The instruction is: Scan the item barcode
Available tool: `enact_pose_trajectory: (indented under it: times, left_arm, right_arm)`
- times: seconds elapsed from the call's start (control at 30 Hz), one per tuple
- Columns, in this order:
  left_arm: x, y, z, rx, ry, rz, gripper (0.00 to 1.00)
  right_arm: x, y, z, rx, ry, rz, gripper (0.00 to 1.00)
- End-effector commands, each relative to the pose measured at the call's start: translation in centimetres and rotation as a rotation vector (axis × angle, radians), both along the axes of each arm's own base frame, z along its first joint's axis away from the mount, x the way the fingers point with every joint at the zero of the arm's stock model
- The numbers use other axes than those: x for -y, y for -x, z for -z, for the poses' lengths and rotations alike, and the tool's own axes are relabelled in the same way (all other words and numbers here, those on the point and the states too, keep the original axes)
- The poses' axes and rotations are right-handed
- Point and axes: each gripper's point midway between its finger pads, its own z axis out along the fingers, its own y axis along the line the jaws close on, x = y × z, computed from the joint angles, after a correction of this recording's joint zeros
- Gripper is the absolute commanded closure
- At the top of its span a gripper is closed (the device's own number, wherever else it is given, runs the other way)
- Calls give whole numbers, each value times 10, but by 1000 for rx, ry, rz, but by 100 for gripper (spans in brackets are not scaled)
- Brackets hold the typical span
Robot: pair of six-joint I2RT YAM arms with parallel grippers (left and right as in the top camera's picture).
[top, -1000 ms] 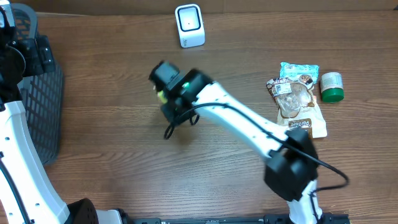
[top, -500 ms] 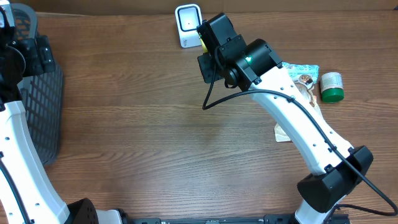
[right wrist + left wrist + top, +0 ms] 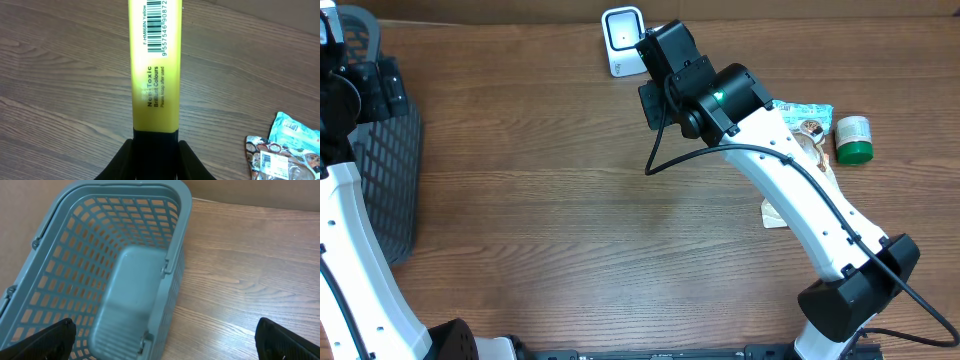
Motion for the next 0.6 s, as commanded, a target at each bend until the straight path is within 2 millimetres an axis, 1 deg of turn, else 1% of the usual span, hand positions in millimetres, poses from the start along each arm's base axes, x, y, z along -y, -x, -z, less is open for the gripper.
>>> enact_pose_trajectory:
  times: [0.0,0.13,0.2,0.27,0.4,0.47,0.5,0.53,0.57]
  left_arm:
    - [2,-4,1,-6,-8,15,0]
    - [2,-4,1,-6,-8,15,0]
    - [2,-4,1,-6,-8,15,0]
    - [2,-4,1,-6,-8,15,0]
    - [2,-4,1,-6,-8,15,0]
    - [2,-4,1,-6,-8,15,0]
    - [2,-4,1,-6,-8,15,0]
    - [2,-4,1,-6,-8,15,0]
    - [2,-4,1,-6,-8,15,0]
  right_arm:
    - [-6,3,2,-13,-18,-20,90]
    - [-17,13,13,-77,-67,-71,90]
    - [-19,19,25,-117,-75,-76,89]
    - [-18,23,42,-151,-68,-67,89]
    - [-12,31,86,-212,-29,-55,89]
    - [-6,32,104,-221,-5,-43,89]
    - [-4,32,110,-220,6,-37,89]
    - [-2,32,116,-219,13,-33,85]
    - [-2,32,121,-216,15,-33,84]
